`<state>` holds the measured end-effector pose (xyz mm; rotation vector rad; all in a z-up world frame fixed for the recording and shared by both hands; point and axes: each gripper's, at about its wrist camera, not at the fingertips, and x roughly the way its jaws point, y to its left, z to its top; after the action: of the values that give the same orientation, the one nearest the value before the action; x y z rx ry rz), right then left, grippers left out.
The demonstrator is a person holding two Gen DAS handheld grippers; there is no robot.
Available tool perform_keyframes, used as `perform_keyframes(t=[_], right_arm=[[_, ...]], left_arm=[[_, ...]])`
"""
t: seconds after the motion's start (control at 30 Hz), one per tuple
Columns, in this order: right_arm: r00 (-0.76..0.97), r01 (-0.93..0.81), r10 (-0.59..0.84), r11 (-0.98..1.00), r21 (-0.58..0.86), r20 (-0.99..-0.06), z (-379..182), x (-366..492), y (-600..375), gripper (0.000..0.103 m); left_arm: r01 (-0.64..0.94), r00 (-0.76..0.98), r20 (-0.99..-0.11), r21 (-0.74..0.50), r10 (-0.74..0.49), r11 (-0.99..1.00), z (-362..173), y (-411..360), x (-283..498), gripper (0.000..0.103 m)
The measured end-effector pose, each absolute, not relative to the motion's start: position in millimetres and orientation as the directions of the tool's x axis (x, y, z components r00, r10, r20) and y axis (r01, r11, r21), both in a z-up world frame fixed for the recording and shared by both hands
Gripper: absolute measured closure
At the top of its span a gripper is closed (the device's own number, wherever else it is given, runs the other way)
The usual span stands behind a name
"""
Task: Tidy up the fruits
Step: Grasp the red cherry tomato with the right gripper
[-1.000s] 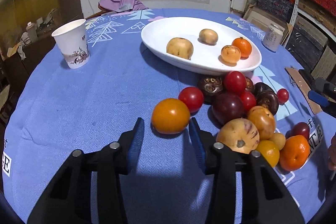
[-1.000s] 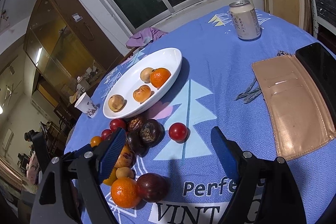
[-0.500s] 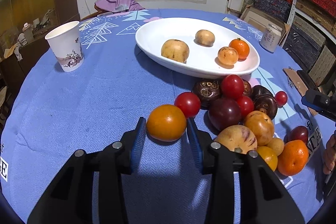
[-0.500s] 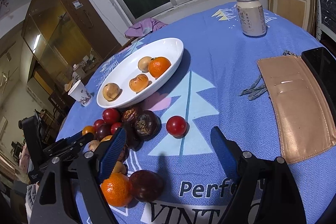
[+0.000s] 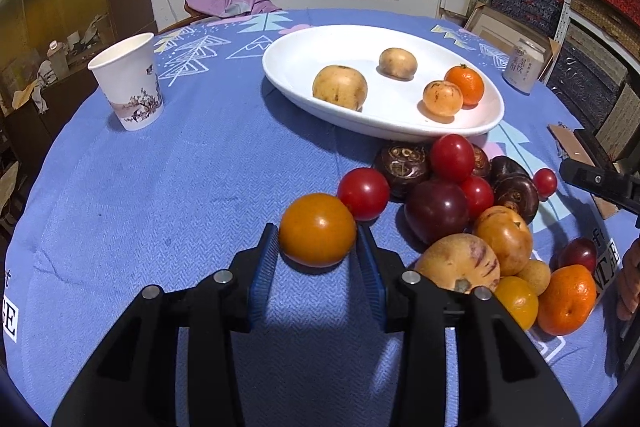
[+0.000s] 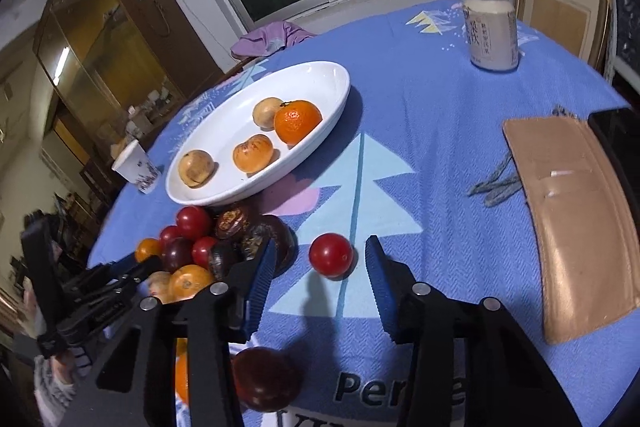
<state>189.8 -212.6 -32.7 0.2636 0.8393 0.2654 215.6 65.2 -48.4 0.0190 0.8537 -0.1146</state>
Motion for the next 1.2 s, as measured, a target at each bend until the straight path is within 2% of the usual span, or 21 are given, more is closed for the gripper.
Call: perform_keyframes(t=[0.17, 0.23, 0.47, 0.6, 0.97, 1.07, 1.2], right_arm=[[0.612, -0.124, 0.294, 0.952, 0.278, -0.734, -39.8, 199.6, -204.9, 0.056], [0.6, -0.131, 0.288, 0.956, 0.264, -0.746, -42.9, 200.6, -201.2, 0.063], [0.612, -0.151, 0.224, 0.975, 0.165, -0.758, -48.2, 198.4, -185.4, 0.069], [0.611, -0.153, 0.23, 0.973, 0.172, -0.757, -48.2, 198.7, -185.1, 0.076], [0.61, -0.155, 0.236, 0.972, 0.178, -0.756, -49.3, 198.6, -185.8, 0.076], [0.611, -0.155, 0.236, 0.972, 0.179, -0.756, -49.4, 198.6, -186.0, 0.076], [0.614, -0.157, 0.25, 0.968, 0.195, -0.749, -48.7, 196.8, -187.9, 0.077]], left_arm=[[0.109, 0.625, -0.774, -0.042, -0.101, 0.993, -53.5, 66.3, 220.1, 0.063], [0.114, 0.626, -0.774, -0.034, -0.098, 0.993, -53.6, 64.2, 219.6, 0.063], [0.117, 0.626, -0.771, -0.059, -0.12, 0.991, -53.0, 66.5, 219.5, 0.06], [0.111, 0.632, -0.762, -0.09, -0.14, 0.99, -51.7, 68.9, 219.7, 0.06], [0.06, 0.652, -0.744, -0.143, -0.147, 0.988, -49.2, 80.1, 224.2, 0.059], [0.073, 0.648, -0.745, -0.146, -0.159, 0.987, -49.9, 78.5, 224.3, 0.064], [0.067, 0.66, -0.736, -0.142, -0.15, 0.988, -48.1, 78.8, 221.4, 0.064]])
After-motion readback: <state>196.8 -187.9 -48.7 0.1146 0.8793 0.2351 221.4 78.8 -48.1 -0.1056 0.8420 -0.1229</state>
